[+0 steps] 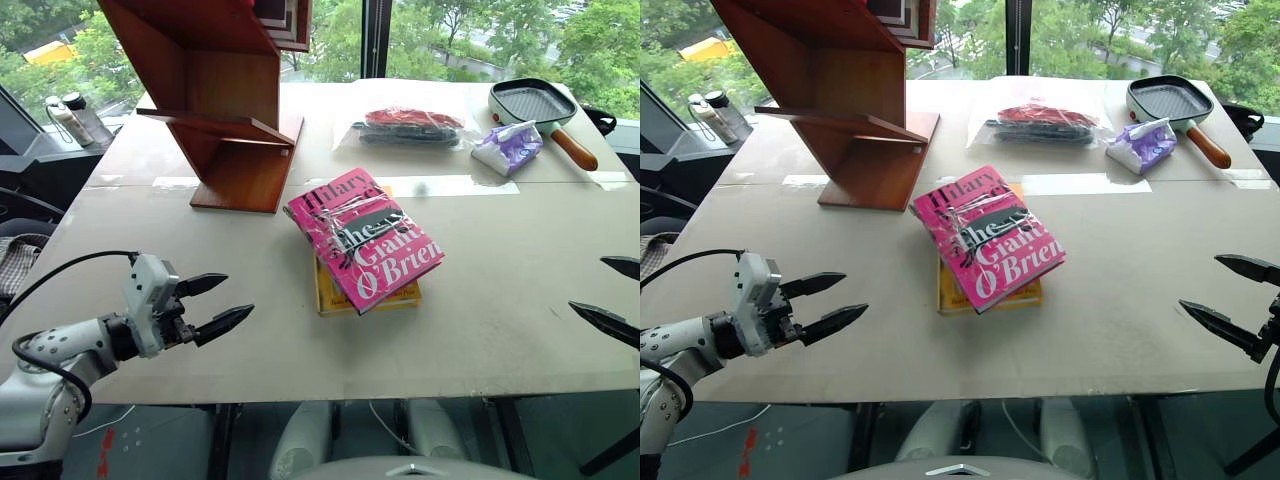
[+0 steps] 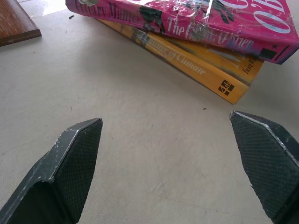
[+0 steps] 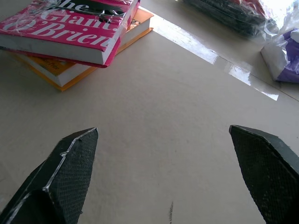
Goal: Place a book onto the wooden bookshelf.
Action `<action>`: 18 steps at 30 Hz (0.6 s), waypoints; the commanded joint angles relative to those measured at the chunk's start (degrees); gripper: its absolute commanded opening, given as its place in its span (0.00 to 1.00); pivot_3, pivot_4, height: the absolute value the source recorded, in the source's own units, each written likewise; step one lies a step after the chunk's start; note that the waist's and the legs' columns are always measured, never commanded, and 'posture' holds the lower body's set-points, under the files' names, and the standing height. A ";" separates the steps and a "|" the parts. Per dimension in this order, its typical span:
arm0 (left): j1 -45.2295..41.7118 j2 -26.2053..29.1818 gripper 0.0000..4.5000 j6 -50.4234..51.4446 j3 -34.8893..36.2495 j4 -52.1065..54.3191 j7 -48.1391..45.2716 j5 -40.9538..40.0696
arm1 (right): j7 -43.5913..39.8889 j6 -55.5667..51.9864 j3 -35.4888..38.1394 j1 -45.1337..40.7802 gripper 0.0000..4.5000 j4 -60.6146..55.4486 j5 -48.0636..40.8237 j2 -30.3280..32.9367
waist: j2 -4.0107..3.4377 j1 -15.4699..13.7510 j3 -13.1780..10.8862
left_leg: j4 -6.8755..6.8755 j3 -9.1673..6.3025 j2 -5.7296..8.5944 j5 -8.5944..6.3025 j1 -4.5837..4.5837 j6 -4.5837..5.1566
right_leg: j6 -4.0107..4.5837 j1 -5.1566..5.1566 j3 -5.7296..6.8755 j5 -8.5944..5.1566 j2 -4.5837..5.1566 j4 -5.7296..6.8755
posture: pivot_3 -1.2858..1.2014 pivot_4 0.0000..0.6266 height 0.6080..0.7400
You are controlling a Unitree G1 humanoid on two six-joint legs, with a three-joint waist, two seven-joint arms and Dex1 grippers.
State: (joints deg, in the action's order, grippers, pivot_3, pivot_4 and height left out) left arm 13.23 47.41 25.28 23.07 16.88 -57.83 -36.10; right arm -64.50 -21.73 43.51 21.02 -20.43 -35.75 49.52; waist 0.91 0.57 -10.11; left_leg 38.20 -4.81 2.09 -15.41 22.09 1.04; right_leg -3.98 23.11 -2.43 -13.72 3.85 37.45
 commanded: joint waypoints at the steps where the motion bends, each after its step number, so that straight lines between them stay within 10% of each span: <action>1: -3.29 0.21 1.00 1.00 -0.17 1.73 0.68 -1.26 | 4.02 -0.07 -1.25 -2.20 0.99 -2.91 0.39 -0.72 | 0.00 -0.01 0.00 | 0.00 0.00 0.00 0.00 0.00 0.00 | 0.00 0.00 0.00 0.00 0.00 0.00 | 0.52 0.24 1.00; 11: -7.63 -2.22 1.00 -3.01 -0.11 7.41 -1.98 -3.70 | 22.99 -21.77 -18.26 -21.98 0.99 -9.77 -2.99 2.66 | 0.02 0.48 0.02 | -0.07 0.10 -0.02 0.00 0.11 -0.02 | -0.20 0.20 -0.11 0.14 -0.04 -0.02 | 0.52 0.24 1.00; 18: -4.92 -0.65 1.00 -3.40 1.48 7.63 -5.91 -4.76 | 27.97 -28.76 -44.18 -47.30 0.28 -1.31 6.55 -2.39 | -0.02 0.14 -0.06 | -0.12 0.13 -0.16 0.00 0.22 -0.02 | 0.12 0.30 0.09 0.08 -0.24 -0.17 | 0.52 0.24 1.00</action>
State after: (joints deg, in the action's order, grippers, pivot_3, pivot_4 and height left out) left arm 8.31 45.97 22.76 22.77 23.17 -62.85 -39.74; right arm -37.76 -50.11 2.36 -23.44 -23.41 -32.09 47.90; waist 0.88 0.71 -10.17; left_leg 38.08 -4.75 1.96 -15.41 22.46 1.02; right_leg -3.86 23.50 -2.28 -13.63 3.60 37.26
